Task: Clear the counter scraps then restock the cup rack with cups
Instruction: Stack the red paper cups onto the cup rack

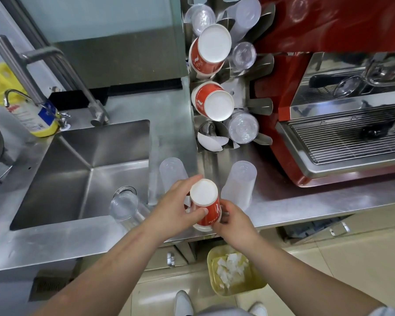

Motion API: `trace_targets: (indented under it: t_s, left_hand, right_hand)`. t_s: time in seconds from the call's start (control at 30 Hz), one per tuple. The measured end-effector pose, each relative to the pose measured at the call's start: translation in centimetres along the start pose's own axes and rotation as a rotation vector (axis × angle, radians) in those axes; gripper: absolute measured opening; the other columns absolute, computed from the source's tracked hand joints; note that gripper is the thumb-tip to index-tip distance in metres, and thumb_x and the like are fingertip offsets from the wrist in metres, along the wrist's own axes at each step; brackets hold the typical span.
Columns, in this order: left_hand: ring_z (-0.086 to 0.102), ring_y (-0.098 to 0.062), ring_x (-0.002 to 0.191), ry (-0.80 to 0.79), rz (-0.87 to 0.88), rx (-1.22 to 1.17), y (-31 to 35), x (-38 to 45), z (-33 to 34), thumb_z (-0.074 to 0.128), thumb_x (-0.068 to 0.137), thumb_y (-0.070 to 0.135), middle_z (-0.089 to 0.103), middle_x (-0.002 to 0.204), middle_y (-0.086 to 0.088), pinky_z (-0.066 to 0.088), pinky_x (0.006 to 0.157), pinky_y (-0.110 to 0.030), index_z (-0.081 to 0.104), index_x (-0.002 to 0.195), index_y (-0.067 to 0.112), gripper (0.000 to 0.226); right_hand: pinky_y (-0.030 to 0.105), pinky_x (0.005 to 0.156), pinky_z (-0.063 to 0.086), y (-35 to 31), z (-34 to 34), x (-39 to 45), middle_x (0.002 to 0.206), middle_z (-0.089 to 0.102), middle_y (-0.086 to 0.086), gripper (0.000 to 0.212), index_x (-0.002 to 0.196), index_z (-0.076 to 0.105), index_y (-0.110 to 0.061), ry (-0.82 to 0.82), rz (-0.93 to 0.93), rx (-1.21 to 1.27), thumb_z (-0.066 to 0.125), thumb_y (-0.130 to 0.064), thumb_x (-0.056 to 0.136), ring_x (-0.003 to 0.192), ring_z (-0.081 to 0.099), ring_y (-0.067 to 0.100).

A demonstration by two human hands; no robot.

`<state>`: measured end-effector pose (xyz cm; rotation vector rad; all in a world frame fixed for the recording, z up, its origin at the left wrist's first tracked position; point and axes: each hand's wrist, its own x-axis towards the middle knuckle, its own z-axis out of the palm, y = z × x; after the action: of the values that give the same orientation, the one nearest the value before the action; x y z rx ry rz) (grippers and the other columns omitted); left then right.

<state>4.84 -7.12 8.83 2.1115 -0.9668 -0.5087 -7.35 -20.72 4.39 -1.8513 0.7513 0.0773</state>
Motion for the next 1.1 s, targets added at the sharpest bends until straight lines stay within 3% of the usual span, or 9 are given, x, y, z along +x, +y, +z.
trace_targets:
  t_s: [0.13,0.23,0.4,0.57,0.63,0.73,0.83,0.93,1.1]
  left_hand:
    - [0.044,-0.005,0.122,-0.037,-0.010,0.035,0.4,0.2,-0.4,0.074,0.081,0.030,0.044,0.138,0.009,0.045,0.101,-0.031,0.032,0.145,0.040,0.077]
    - [0.041,-0.005,0.126,-0.053,-0.002,0.087,0.8,0.4,-1.2,0.072,0.082,0.034,0.043,0.137,0.009,0.043,0.103,-0.028,0.029,0.149,0.034,0.079]
    - [0.050,0.004,0.109,-0.043,0.073,0.138,2.5,1.4,-3.9,0.058,0.072,0.061,0.055,0.122,0.015,0.040,0.079,-0.003,0.054,0.135,0.031,0.069]
    - [0.058,-0.005,0.101,-0.090,0.217,0.282,5.5,4.3,-4.8,0.058,0.081,0.044,0.063,0.115,0.007,0.036,0.078,-0.001,0.063,0.125,0.023,0.049]
    - [0.058,-0.008,0.100,-0.158,0.245,0.347,6.3,5.5,-4.3,0.057,0.082,0.045,0.063,0.115,0.004,0.036,0.079,-0.004,0.062,0.127,0.022,0.050]
    - [0.057,-0.017,0.111,-0.263,0.281,0.485,7.6,7.2,-3.1,0.058,0.083,0.046,0.059,0.122,-0.001,0.041,0.090,-0.022,0.055,0.134,0.022,0.056]
    - [0.047,-0.015,0.122,-0.340,0.275,0.580,8.3,8.9,-1.3,0.063,0.087,0.044,0.050,0.131,0.000,0.032,0.092,-0.019,0.041,0.143,0.025,0.064]
    - [0.045,-0.020,0.123,-0.399,0.226,0.577,8.2,10.5,0.6,0.066,0.082,0.046,0.050,0.127,-0.002,0.034,0.091,-0.023,0.041,0.137,0.024,0.065]
    - [0.041,-0.023,0.130,-0.448,0.182,0.624,8.7,11.7,2.4,0.068,0.084,0.043,0.045,0.138,-0.009,0.033,0.097,-0.026,0.033,0.147,0.023,0.075]
  right_hand:
    - [0.040,0.095,0.054,-0.2,-0.5,0.0,0.110,0.067,-0.009,0.047,0.119,0.053,-0.036,-0.035,0.021,-0.016,0.068,-0.018,0.078,0.104,0.065,0.015]
    - [0.027,0.090,0.051,-0.5,-1.3,-0.1,0.099,0.060,-0.021,0.049,0.127,0.052,-0.031,-0.061,0.038,-0.028,0.068,-0.020,0.082,0.102,0.063,0.010]
    - [0.020,0.074,0.050,0.4,-4.7,-0.7,0.099,0.064,-0.011,0.024,0.106,0.060,-0.035,-0.099,0.080,-0.087,0.065,-0.027,0.084,0.088,0.063,0.008]
    - [0.021,0.067,0.045,1.2,-8.8,-1.2,0.080,0.065,-0.007,0.009,0.092,0.069,-0.023,-0.041,0.067,-0.021,0.070,-0.022,0.083,0.067,0.058,0.007]
    - [0.021,0.064,0.043,1.7,-10.0,-1.1,0.085,0.064,-0.003,0.012,0.095,0.066,-0.024,0.004,0.068,-0.017,0.070,-0.022,0.084,0.065,0.056,0.007]
    - [0.020,0.062,0.042,2.3,-10.8,-0.3,0.094,0.064,-0.002,0.021,0.102,0.061,-0.027,0.077,0.054,-0.066,0.070,-0.023,0.083,0.070,0.057,0.007]
    - [0.021,0.073,0.045,3.1,-10.8,0.9,0.109,0.063,-0.001,0.040,0.119,0.055,-0.027,0.111,0.061,-0.219,0.071,-0.029,0.082,0.087,0.059,0.013]
    - [0.025,0.089,0.046,4.5,-10.0,2.3,0.116,0.059,0.007,0.061,0.129,0.051,-0.021,0.096,0.037,-0.358,0.072,-0.037,0.074,0.105,0.058,0.020]
    - [0.027,0.095,0.045,5.4,-7.9,3.9,0.115,0.055,0.005,0.074,0.133,0.048,-0.026,0.087,0.011,-0.280,0.066,-0.043,0.063,0.112,0.053,0.019]
